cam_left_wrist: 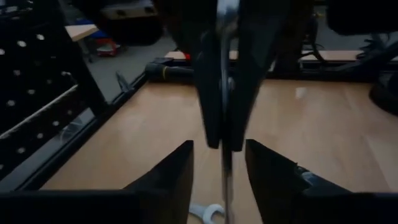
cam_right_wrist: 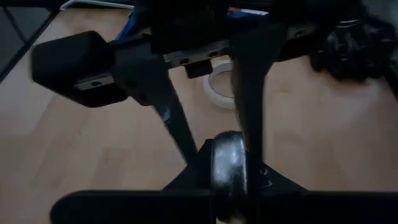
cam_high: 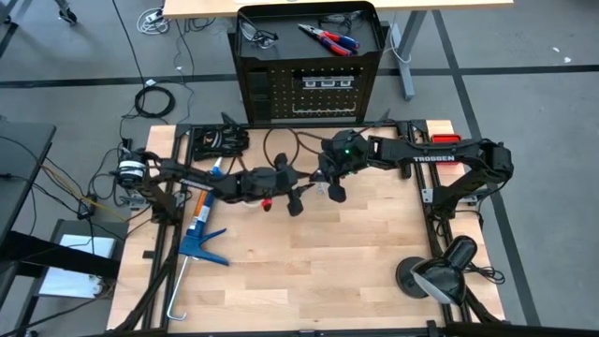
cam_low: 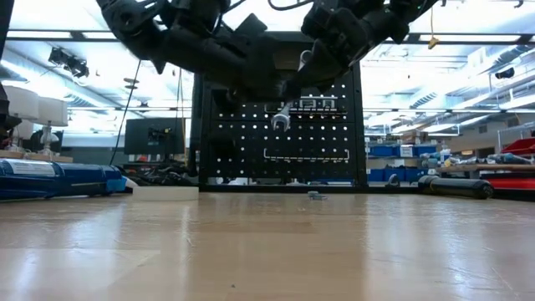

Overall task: Hang tools onto peg board
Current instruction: Hang the bottom wrench on the peg board

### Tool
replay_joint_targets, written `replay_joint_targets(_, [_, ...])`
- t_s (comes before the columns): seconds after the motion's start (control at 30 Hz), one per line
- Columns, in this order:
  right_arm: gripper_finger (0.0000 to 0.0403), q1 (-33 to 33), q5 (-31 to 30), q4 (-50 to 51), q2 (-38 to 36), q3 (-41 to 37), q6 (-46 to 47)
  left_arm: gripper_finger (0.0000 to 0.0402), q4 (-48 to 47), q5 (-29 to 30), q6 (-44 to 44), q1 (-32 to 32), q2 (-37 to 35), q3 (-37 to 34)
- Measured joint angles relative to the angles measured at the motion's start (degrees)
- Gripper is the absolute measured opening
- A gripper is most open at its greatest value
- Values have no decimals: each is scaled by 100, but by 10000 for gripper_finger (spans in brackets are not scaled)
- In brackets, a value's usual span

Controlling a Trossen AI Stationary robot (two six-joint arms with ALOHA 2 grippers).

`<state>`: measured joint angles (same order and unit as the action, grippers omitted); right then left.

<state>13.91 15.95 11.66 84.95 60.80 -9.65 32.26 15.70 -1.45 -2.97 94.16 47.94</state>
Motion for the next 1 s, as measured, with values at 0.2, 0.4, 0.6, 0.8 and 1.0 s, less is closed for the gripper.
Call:
replay_joint_targets(0.2, [29, 7, -107, -96, 4, -1, -26, 28, -282, -148, 4, -135, 1, 20])
replay_joint_targets(0.4, [51, 3, -579, -272, -3, -7, 46, 11, -244, -101, 13, -258, -2, 22])
replay_joint_targets(0.6, [96, 54, -755, 0, -450, -45, 46, 7, -87, -119, -7, -414, 7, -20])
replay_joint_targets(0.8, [120, 217, -906, 27, -1103, -397, 252, 6, 1070, -110, 29, -658, 7, -437])
replay_joint_targets(1.0, [120, 414, -811, -1044, -1190, -1231, 607, 6, 1601, -639, 294, -845, 7, -507])
